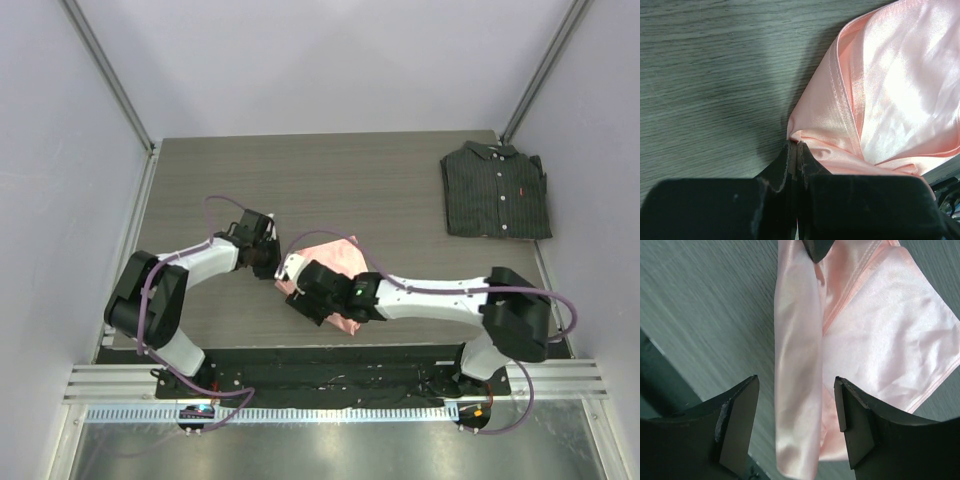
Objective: Fold the napkin, place the utensils inside, and roll it up
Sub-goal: Roll the napkin with the utensil
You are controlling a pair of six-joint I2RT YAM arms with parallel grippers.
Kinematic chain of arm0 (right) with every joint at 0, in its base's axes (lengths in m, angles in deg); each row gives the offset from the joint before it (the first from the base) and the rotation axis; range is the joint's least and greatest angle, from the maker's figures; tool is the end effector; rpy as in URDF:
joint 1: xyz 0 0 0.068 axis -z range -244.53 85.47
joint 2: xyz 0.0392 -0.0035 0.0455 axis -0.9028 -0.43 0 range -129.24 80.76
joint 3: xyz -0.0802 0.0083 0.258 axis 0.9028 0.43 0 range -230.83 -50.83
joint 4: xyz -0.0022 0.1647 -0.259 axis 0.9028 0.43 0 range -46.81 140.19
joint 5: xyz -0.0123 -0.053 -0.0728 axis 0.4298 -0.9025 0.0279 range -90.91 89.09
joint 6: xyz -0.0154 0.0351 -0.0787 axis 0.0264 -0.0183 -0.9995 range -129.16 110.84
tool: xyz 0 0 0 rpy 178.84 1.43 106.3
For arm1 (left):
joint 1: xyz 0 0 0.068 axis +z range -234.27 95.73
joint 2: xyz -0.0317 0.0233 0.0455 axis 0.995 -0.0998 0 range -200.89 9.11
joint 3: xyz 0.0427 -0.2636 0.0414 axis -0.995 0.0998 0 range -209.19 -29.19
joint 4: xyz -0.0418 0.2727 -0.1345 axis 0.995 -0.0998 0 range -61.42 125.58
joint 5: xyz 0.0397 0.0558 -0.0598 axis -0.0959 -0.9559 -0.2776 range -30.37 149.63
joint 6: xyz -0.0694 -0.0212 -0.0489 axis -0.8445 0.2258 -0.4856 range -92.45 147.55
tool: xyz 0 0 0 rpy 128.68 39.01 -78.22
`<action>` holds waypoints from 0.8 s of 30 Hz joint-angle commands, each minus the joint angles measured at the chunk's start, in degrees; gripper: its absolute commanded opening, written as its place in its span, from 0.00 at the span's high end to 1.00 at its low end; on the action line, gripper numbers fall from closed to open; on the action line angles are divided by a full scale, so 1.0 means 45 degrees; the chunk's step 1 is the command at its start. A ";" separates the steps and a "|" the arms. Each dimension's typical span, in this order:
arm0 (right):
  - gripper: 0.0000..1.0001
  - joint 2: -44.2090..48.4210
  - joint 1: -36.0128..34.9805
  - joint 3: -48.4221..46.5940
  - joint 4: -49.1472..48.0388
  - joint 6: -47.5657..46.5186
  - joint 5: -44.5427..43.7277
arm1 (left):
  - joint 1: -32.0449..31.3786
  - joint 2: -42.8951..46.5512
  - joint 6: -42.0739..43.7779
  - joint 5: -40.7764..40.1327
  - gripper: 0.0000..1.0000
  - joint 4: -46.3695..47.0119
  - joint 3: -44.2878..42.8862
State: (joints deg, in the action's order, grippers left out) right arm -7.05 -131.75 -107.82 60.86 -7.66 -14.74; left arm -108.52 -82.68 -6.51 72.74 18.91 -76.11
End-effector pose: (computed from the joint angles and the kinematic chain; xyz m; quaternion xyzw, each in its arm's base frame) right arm 0.1687 0.3536 0.1643 -0.4678 0.8030 0.1057 0.3539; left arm 0.3114 -0.1596 0.0791 -0.0544 0.9619 -0.2155 0.1594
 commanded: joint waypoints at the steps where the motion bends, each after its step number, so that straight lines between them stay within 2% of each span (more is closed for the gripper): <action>1: 0.31 -0.1051 -0.0412 -0.0109 -0.2187 -0.1211 -0.1713 | 0.0037 -0.0442 0.0265 -0.0217 1.00 -0.0847 -0.0043; 6: 0.31 -0.1774 -0.0550 0.0262 -0.3125 -0.1368 -0.1342 | 0.0057 -0.0442 0.0265 -0.0275 1.00 -0.0847 -0.0023; 19: 0.38 -0.2928 -0.0199 0.0380 -0.3224 -0.0880 -0.1069 | 0.0037 -0.0326 0.0246 -0.0177 1.00 -0.0652 -0.0004; 24: 0.41 -0.3142 0.0230 0.0555 -0.3048 -0.0529 -0.0250 | 0.0037 -0.0052 0.0245 -0.0138 1.00 -0.0457 0.0132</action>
State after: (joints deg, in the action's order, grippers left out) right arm -20.14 -132.28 -106.29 48.23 -12.28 -18.28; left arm -108.52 -83.05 -6.51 73.15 18.47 -76.55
